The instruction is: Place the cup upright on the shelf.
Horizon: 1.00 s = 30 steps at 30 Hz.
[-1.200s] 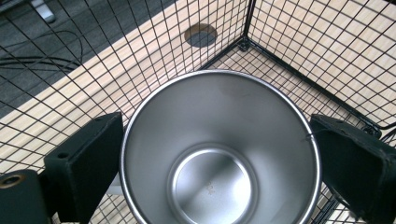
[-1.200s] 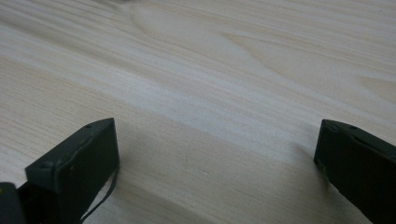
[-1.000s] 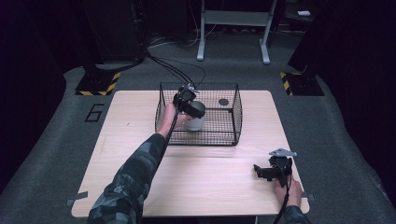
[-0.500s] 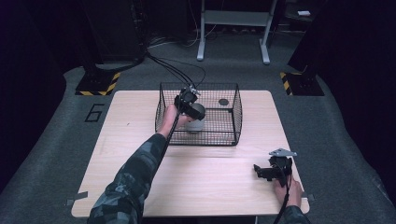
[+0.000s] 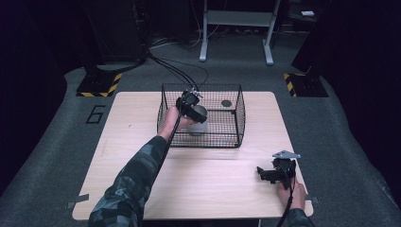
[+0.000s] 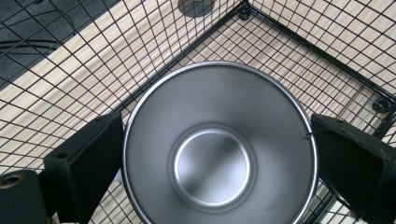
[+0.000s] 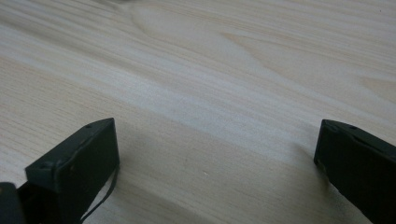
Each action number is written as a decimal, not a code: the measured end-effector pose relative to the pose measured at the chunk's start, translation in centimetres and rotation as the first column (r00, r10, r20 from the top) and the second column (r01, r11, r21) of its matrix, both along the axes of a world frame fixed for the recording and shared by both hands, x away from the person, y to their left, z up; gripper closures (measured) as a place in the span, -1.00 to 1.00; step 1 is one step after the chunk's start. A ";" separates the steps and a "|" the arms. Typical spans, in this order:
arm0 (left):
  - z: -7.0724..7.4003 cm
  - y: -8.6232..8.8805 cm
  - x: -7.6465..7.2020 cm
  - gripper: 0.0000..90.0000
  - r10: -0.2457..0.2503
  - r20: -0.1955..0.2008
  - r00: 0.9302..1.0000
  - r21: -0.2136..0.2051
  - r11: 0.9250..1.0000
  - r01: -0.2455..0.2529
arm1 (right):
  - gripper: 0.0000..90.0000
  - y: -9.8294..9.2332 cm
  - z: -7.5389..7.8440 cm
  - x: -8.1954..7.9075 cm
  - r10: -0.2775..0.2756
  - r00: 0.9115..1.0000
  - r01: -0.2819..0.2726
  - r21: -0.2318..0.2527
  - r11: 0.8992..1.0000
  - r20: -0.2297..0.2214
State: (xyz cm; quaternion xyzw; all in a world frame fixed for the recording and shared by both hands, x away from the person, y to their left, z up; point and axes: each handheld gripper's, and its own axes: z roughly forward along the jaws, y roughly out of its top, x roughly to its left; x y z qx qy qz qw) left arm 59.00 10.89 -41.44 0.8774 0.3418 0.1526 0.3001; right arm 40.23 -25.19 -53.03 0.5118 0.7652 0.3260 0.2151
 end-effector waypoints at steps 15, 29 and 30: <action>0.7 0.2 -0.5 -0.94 0.015 0.013 1.000 -0.039 0.999 -0.015 | -1.00 0.0 0.0 0.0 -0.001 1.000 0.001 0.000 1.000 -0.001; 3.7 1.8 -3.3 -1.00 0.007 0.075 0.997 -0.099 0.995 0.000 | -1.00 0.0 0.0 0.0 -0.001 1.000 0.001 0.000 1.000 0.000; 3.9 1.9 -3.7 -1.00 0.013 0.083 0.996 -0.114 0.993 -0.004 | -1.00 0.0 0.0 0.0 0.000 1.000 0.000 0.000 1.000 0.000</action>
